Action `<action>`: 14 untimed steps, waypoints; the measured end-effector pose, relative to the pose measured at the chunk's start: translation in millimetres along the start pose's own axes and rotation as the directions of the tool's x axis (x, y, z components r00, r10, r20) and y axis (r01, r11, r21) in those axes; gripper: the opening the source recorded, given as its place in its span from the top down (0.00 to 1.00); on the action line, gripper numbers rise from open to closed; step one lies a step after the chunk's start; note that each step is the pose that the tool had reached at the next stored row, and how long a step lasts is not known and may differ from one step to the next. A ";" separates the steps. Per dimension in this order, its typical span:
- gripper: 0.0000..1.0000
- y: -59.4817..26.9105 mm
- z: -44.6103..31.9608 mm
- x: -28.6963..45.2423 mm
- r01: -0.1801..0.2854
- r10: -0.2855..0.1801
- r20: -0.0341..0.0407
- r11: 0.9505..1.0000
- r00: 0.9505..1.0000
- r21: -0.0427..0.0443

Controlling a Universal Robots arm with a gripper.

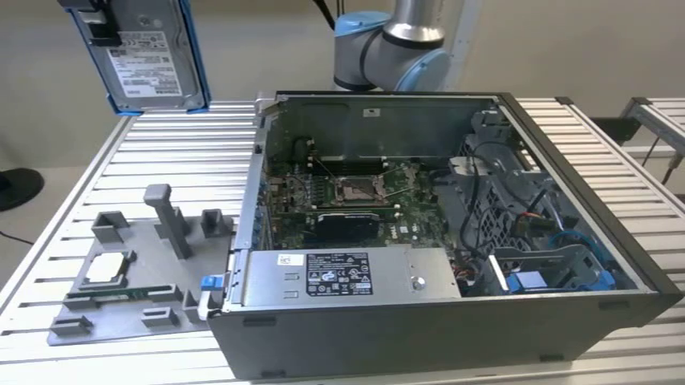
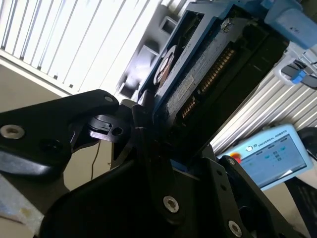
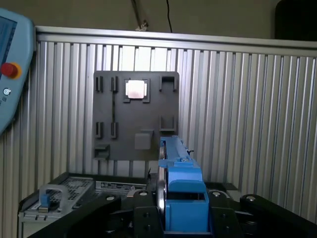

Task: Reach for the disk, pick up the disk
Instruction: 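Pick up the disk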

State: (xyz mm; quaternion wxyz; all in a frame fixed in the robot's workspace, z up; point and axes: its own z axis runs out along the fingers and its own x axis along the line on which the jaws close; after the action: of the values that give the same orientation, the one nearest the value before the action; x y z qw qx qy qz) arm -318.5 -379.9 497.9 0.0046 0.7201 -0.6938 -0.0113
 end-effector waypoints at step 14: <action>1.00 -35.4 -0.9 1.3 0.000 0.000 0.000 1.000 1.000 0.000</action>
State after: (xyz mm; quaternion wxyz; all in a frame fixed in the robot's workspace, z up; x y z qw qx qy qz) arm -283.1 -379.9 497.9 0.0048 0.7201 -0.6938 -0.0114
